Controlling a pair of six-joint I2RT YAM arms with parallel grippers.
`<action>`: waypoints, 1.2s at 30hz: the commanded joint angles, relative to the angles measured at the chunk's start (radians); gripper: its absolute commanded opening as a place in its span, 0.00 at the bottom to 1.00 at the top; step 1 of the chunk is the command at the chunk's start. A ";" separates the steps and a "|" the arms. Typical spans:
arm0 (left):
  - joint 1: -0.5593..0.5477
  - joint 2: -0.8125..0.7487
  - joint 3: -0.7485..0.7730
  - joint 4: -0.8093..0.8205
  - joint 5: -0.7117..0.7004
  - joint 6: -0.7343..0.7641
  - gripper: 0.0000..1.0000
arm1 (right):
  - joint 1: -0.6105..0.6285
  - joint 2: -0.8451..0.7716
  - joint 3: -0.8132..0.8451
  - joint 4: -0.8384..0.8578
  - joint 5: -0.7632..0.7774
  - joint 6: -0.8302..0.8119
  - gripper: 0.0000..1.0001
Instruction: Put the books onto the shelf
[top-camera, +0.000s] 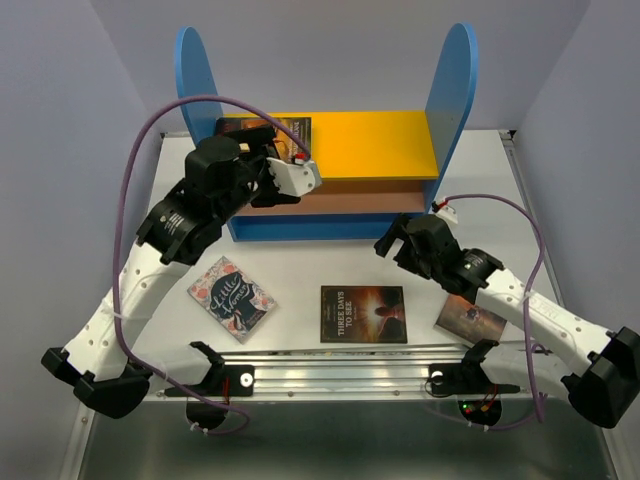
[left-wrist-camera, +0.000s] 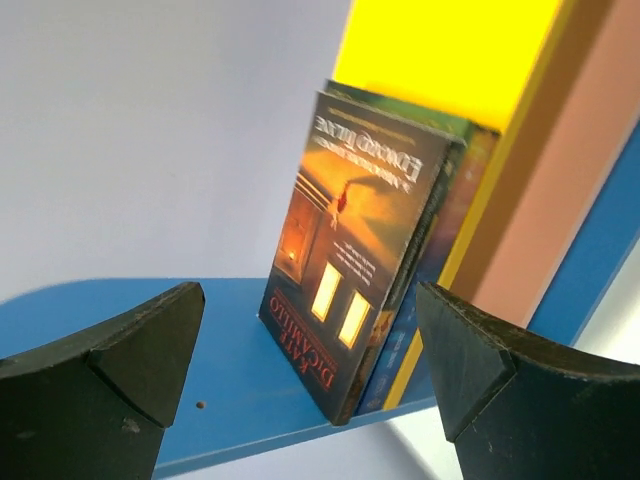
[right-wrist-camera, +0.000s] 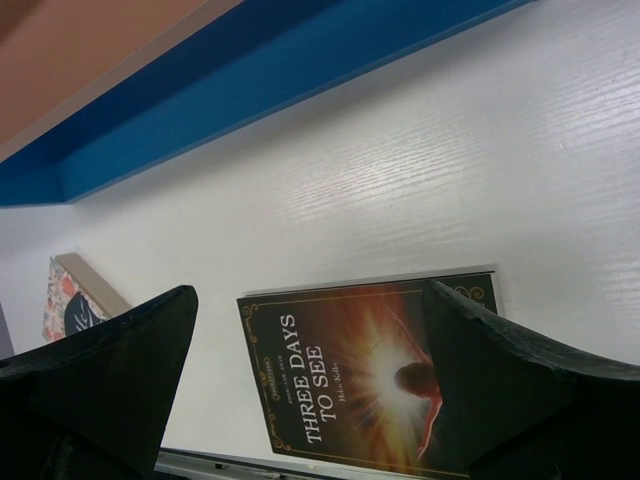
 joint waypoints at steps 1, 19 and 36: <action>-0.001 -0.024 0.038 0.176 0.027 -0.251 0.99 | -0.008 -0.032 0.020 0.034 -0.007 -0.014 1.00; -0.002 -0.371 -0.513 0.437 0.056 -1.592 0.99 | -0.008 -0.073 -0.040 0.061 -0.127 -0.162 1.00; -0.258 -0.454 -1.140 0.615 0.398 -1.964 0.99 | -0.017 -0.049 -0.235 -0.058 -0.239 -0.056 1.00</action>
